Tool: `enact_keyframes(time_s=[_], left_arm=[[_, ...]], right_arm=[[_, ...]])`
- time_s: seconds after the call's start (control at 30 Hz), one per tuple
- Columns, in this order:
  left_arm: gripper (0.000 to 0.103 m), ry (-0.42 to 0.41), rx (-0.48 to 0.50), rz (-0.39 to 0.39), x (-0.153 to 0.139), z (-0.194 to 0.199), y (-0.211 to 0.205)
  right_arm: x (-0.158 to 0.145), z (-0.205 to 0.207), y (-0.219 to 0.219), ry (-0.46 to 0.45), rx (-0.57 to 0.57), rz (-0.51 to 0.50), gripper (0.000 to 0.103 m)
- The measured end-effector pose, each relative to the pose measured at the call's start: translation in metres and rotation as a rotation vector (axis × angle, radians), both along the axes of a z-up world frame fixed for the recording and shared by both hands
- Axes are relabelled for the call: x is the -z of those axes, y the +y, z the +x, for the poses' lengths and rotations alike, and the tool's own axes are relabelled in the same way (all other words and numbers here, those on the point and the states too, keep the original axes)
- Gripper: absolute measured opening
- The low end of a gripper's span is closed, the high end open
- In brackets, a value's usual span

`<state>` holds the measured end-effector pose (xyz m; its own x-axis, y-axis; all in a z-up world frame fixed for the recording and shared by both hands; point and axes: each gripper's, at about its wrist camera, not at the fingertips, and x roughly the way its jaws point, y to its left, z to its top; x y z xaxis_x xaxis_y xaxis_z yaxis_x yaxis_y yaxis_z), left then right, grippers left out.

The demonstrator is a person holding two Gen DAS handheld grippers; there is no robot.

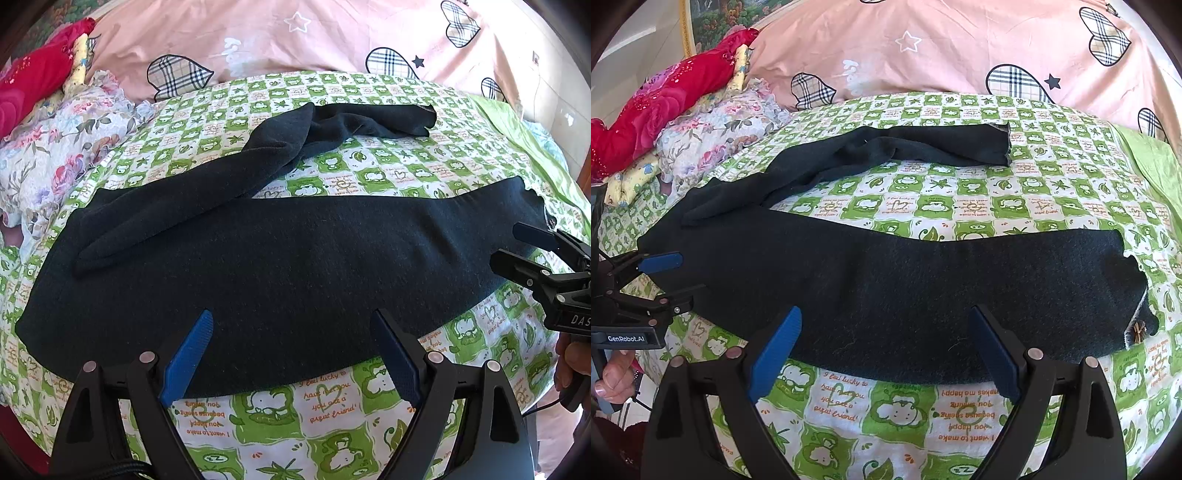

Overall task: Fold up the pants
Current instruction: 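Position both grippers above the waistband edge of the navy pants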

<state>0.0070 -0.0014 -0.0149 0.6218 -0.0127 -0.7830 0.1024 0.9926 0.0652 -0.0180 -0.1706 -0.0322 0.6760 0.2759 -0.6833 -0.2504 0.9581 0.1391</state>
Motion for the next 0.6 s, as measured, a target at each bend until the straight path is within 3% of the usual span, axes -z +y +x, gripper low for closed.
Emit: enact_keyframes(time_s=[0.6], left_arm=[[0.088, 0.006, -0.002, -0.013, -0.0006, 0.002, 0.0026]], right_arm=[[-0.0005, -0.0002, 0.0003, 0.003, 0.001, 0.008, 0.092]])
